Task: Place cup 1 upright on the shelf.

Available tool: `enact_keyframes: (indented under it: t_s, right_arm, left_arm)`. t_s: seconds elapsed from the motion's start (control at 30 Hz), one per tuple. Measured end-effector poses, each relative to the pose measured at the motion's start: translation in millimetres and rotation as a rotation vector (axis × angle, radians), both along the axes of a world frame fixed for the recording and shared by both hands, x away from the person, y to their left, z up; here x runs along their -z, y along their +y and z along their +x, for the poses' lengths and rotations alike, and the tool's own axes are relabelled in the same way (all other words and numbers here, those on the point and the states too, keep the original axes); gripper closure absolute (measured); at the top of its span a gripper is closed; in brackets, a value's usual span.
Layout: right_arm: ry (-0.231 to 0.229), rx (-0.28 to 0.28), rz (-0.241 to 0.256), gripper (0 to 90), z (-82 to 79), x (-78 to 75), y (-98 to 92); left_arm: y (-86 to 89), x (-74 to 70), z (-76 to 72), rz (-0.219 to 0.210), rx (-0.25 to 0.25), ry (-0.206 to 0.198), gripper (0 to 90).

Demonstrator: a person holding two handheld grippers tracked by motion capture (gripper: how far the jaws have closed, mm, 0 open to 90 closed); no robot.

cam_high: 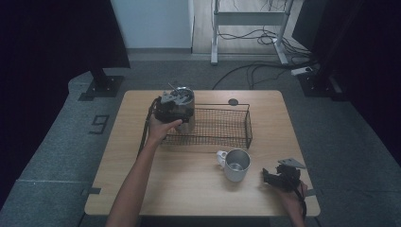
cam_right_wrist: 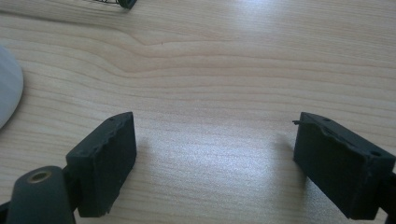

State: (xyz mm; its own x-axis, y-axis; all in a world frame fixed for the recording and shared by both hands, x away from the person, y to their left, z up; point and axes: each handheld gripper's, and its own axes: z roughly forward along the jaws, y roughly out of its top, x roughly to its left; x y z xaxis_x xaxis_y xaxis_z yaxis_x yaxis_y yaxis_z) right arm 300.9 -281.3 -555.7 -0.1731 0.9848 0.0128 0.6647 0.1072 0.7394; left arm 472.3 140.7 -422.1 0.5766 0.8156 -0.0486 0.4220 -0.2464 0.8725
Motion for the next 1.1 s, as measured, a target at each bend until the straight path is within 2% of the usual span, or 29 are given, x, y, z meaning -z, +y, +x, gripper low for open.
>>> enact_keyframes:
  t_s: [1.1]
  right_arm:
    - [-0.001, 0.000, 0.000, 12.9, 0.0, 0.0, -0.1]
  left_arm:
    - [-0.3, 32.3, 7.9, 0.025, -0.035, 0.049, 4.2]
